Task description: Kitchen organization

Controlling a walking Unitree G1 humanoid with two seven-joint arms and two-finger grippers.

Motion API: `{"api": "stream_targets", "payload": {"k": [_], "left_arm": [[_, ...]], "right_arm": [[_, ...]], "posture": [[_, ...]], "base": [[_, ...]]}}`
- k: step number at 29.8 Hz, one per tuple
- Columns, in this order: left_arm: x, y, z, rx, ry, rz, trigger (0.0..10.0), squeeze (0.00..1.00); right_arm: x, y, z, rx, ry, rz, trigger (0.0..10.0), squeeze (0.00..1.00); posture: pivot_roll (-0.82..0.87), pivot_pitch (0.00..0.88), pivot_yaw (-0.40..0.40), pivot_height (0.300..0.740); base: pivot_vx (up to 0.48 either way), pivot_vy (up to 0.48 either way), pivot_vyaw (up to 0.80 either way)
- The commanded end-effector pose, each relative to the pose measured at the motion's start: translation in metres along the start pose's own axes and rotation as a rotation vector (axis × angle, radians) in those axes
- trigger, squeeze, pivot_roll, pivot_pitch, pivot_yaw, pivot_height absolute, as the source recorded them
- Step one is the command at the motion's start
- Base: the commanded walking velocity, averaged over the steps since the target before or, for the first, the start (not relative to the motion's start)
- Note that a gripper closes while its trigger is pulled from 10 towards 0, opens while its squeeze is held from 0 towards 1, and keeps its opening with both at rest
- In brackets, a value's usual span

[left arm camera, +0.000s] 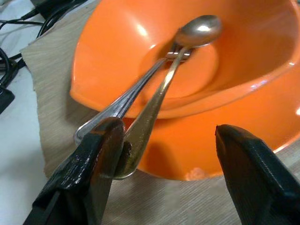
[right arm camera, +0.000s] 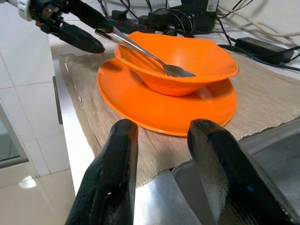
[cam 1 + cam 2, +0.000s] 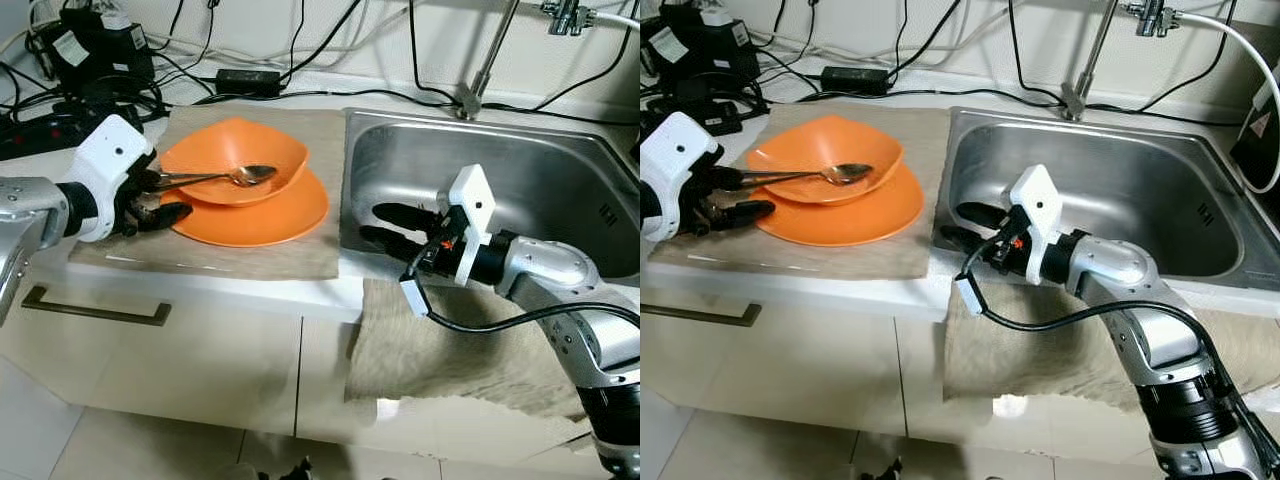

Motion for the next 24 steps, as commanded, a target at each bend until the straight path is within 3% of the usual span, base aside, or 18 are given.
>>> {"api": "stream_targets", "payload": {"k": [1, 14, 24], "left_arm": [[-0.004, 0.000, 0.005, 0.011, 0.010, 0.027, 10.0, 0.00], [-0.008, 0.004, 0.008, 0.019, 0.024, 0.028, 10.0, 0.00], [0.008, -0.003, 0.017, 0.050, 0.113, -0.073, 10.0, 0.00]], "right_arm": [[-0.003, -0.001, -0.001, -0.002, 0.007, 0.014, 10.0, 0.00], [-0.004, -0.003, 0.000, -0.006, 0.003, 0.015, 10.0, 0.00], [-0.004, -0.004, 0.000, -0.009, -0.008, 0.015, 10.0, 0.00]], "posture": [[-0.02, 0.000, -0.040, 0.740], [-0.03, 0.000, -0.032, 0.740], [-0.03, 0.000, -0.033, 0.740]], "base": [[0.000, 0.000, 0.00], [0.000, 0.000, 0.00], [0.000, 0.000, 0.00]]}}
Point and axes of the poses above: a point about 5 cm out from each wrist's last joint towards the gripper, its own y axis pointing out of the wrist towards the gripper, its own z axis along the axis of the wrist's last joint, x = y × z, the point moved 1 cm from there along y, pointing out of the wrist towards the gripper, and after that the axes turned 2 degrees about y, right-handed, at the moved point
